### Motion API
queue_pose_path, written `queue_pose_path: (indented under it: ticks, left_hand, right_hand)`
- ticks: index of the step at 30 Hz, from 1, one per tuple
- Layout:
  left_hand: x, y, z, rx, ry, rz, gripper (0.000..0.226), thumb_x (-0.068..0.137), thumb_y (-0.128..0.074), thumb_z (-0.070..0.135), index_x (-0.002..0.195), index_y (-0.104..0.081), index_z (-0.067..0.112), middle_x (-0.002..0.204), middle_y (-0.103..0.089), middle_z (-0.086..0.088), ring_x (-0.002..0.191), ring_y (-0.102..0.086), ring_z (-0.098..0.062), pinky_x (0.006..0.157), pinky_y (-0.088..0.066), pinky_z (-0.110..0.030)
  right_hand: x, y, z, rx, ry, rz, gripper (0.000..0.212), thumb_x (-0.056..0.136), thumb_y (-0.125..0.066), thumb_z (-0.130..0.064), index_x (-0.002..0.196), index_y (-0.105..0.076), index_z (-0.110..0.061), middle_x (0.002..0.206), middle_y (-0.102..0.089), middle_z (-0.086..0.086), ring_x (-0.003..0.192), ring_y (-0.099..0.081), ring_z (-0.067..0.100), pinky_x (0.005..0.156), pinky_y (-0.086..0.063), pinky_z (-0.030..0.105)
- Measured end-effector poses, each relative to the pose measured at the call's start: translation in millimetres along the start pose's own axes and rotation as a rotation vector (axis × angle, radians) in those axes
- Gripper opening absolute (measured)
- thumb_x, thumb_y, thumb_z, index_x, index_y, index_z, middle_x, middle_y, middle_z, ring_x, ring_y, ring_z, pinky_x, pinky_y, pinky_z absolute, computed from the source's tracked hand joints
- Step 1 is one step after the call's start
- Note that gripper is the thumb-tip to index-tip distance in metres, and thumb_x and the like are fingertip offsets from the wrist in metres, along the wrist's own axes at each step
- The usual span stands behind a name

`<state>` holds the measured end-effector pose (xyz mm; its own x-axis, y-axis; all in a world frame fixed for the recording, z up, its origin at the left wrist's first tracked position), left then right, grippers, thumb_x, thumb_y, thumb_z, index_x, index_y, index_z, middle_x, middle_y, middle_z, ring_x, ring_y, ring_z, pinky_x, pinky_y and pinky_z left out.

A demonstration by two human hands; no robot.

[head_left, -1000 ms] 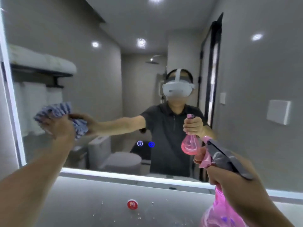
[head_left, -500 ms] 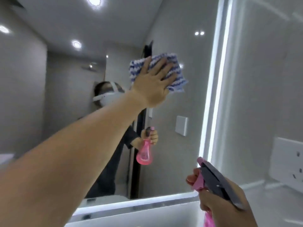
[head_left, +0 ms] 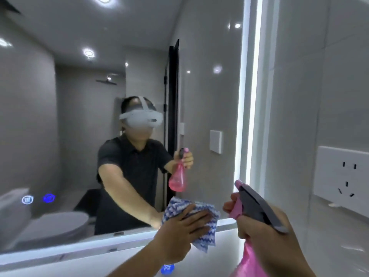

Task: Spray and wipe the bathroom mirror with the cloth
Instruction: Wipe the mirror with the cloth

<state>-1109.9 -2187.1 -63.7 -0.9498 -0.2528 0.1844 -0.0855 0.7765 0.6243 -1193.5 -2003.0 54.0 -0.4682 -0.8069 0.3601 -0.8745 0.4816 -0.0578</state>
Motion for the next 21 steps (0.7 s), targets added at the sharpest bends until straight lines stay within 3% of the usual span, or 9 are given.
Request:
queue_pose_path:
  ticks: [5, 9, 11, 13, 15, 16, 19, 21]
  left_hand:
    - [-103.0, 1.0, -58.5, 0.001, 0.209, 0.091, 0.068, 0.071, -0.048, 0.027, 0.139, -0.044, 0.029, 0.149, -0.039, 0.005, 0.14, -0.03, -0.016, 0.114, -0.011, -0.043]
    - [-174.8, 38.9, -144.3, 0.085, 0.375, 0.26, 0.06, 0.08, -0.042, 0.029, 0.14, -0.042, 0.026, 0.147, -0.042, -0.003, 0.138, -0.03, -0.027, 0.114, -0.011, -0.045]
    - [-195.2, 68.1, -202.0, 0.113, 0.49, 0.304, 0.056, 0.086, -0.037, 0.03, 0.141, -0.039, 0.021, 0.148, -0.039, -0.009, 0.138, -0.027, -0.032, 0.113, -0.015, -0.049]
    - [-214.9, 98.1, -263.1, 0.091, 0.635, 0.334, 0.059, 0.085, -0.03, 0.031, 0.141, -0.037, 0.016, 0.149, -0.035, -0.016, 0.139, -0.025, -0.033, 0.112, -0.02, -0.052]
    - [-239.5, 120.2, -319.1, 0.006, 0.815, 0.345, 0.067, 0.082, -0.021, 0.039, 0.145, -0.023, 0.016, 0.155, -0.021, -0.015, 0.144, -0.014, -0.029, 0.113, -0.012, -0.053]
    - [-257.7, 124.4, -341.9, -0.041, 0.903, 0.357, 0.071, 0.08, -0.019, 0.043, 0.147, -0.016, 0.018, 0.158, -0.013, -0.012, 0.145, -0.007, -0.027, 0.114, -0.007, -0.052]
    - [-320.7, 112.9, -373.8, -0.122, 1.127, 0.453, 0.071, 0.082, -0.026, 0.038, 0.15, -0.015, 0.02, 0.159, -0.006, -0.011, 0.146, -0.001, -0.029, 0.115, -0.003, -0.052]
    - [-355.5, 89.4, -359.1, -0.098, 1.21, 0.534, 0.069, 0.083, -0.032, 0.029, 0.149, -0.02, 0.014, 0.158, -0.011, -0.018, 0.145, -0.006, -0.036, 0.113, -0.009, -0.056]
  right_hand:
    - [-3.4, -36.7, 0.3, -0.092, -0.002, -0.085, 0.027, 0.067, -0.055, 0.013, 0.07, -0.068, -0.01, 0.077, -0.072, 0.017, 0.05, -0.056, 0.01, 0.038, -0.042, 0.015]
    - [-0.2, -80.5, -13.8, -0.169, 0.056, -0.136, 0.012, 0.068, -0.052, 0.012, 0.079, -0.057, 0.01, 0.087, -0.062, 0.035, 0.044, -0.041, 0.008, 0.037, -0.034, 0.016]
    - [0.8, -106.3, -24.0, -0.158, 0.1, -0.159, 0.011, 0.068, -0.048, 0.015, 0.078, -0.052, 0.017, 0.077, -0.057, 0.038, 0.035, -0.035, 0.004, 0.032, -0.03, 0.011]
    - [0.3, -131.4, -32.6, -0.133, 0.13, -0.194, 0.0, 0.067, -0.046, 0.017, 0.067, -0.046, 0.017, 0.052, -0.046, 0.023, 0.035, -0.031, 0.005, 0.03, -0.027, 0.011]
    - [-1.3, -148.0, -38.0, -0.128, 0.167, -0.224, 0.015, 0.067, -0.046, 0.018, 0.056, -0.042, 0.008, 0.041, -0.04, 0.001, 0.032, -0.028, 0.003, 0.029, -0.025, 0.011]
    - [-2.6, -154.5, -39.0, -0.127, 0.174, -0.227, 0.016, 0.068, -0.046, 0.017, 0.056, -0.043, 0.007, 0.043, -0.041, 0.0, 0.031, -0.028, 0.003, 0.029, -0.025, 0.011]
    - [-10.9, -163.1, -40.3, -0.176, 0.183, -0.222, 0.002, 0.071, -0.048, 0.015, 0.071, -0.049, 0.017, 0.06, -0.047, 0.028, 0.037, -0.031, 0.006, 0.031, -0.028, 0.011]
    - [-17.5, -162.0, -37.4, -0.219, 0.188, -0.204, 0.009, 0.071, -0.049, 0.014, 0.079, -0.052, 0.018, 0.078, -0.056, 0.039, 0.039, -0.032, 0.007, 0.032, -0.029, 0.01]
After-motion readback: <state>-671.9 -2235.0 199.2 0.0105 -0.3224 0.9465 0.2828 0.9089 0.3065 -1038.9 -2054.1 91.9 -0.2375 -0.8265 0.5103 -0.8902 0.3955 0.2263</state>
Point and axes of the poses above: each hand's wrist, its own x-axis towards the middle knuckle, its own y-axis out of the back of the hand, z = x × y, the point moved 4 cm from there along x, towards the middle knuckle
